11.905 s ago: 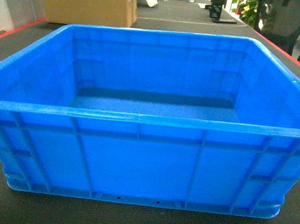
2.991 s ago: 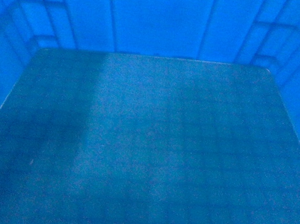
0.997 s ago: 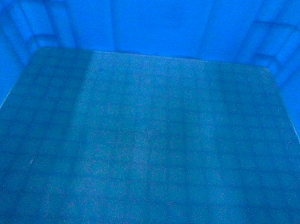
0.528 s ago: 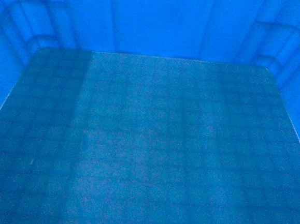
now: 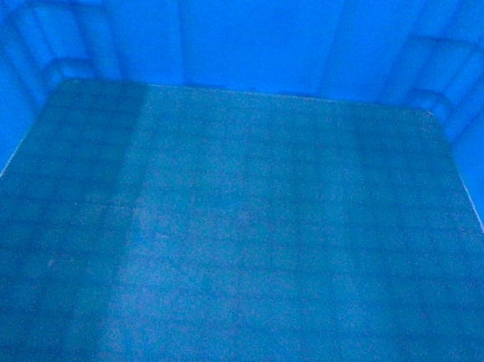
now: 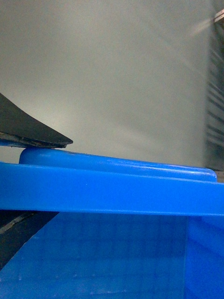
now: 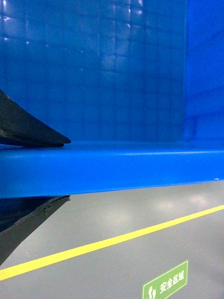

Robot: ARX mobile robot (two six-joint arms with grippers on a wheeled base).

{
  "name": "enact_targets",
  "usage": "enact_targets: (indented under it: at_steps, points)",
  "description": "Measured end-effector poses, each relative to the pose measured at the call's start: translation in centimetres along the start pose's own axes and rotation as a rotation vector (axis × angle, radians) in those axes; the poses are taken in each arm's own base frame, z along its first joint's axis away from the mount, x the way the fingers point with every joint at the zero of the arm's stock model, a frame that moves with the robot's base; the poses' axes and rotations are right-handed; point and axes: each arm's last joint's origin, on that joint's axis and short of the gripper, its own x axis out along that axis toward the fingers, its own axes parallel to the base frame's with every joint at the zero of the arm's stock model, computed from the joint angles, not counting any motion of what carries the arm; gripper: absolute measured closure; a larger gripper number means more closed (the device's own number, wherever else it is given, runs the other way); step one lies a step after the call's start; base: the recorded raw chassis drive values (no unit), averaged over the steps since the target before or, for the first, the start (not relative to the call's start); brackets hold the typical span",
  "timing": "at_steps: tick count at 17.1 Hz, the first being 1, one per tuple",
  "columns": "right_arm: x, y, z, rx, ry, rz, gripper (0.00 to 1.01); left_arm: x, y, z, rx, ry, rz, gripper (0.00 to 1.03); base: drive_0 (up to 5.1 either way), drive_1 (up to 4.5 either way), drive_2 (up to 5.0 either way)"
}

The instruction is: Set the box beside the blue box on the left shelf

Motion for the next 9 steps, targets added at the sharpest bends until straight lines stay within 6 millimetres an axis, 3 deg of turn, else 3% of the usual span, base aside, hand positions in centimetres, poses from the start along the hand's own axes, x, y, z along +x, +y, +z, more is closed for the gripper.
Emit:
enact_targets:
  at_steps: [9]
  points:
    - [0.01, 0.00, 0.00, 0.000, 0.000, 0.000, 0.79, -0.01, -0.01, -0.01, 0.000, 0.001, -0.002, 0.83, 0.0, 3.82, -3.9]
